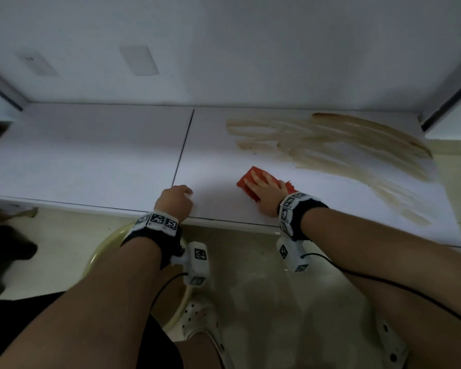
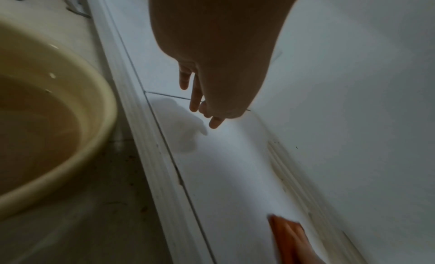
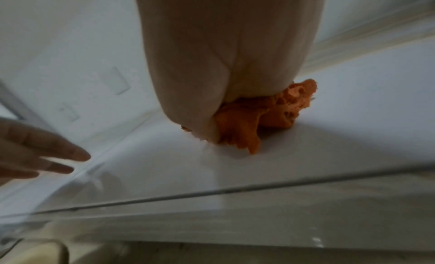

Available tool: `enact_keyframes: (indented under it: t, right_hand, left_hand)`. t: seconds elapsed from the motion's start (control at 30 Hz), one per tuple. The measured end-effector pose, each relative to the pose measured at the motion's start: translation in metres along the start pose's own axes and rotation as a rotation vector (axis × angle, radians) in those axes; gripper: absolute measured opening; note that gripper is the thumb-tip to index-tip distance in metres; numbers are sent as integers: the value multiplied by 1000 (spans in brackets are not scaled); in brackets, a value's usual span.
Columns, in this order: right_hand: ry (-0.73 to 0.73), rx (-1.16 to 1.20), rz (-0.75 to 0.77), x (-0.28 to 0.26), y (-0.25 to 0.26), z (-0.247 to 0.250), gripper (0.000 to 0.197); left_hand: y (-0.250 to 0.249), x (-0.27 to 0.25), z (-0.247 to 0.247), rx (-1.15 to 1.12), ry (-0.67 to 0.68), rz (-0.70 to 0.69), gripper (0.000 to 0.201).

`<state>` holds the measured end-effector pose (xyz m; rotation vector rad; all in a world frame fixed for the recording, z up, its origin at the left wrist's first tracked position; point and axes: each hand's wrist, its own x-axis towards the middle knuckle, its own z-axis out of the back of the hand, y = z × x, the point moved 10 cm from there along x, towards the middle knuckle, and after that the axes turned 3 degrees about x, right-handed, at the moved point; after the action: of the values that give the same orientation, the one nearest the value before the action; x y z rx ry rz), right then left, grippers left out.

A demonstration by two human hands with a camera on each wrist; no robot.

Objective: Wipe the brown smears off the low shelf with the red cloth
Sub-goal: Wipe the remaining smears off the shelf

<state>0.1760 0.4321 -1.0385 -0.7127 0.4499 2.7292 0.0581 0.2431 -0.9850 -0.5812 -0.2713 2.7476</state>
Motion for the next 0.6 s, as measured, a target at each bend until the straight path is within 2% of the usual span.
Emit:
enact_keyframes:
  t: [0.23,0.33,0.47,0.6]
  right_hand:
    - [72,-82,139,44,91,2,77]
    - [92,-192,231,43,114,-4,76]
    - [128,-274,353,26,110,-11,78]
    - [109,-256,318,1,79,-13,76]
  left_hand:
    - [35,0,11,-4,-28,60,43]
    - [34,-2,9,71,-15,26,46]
    - [21,-5,4,123,-2,-39,51]
    - [-2,-10,-4,92,33,-91,50]
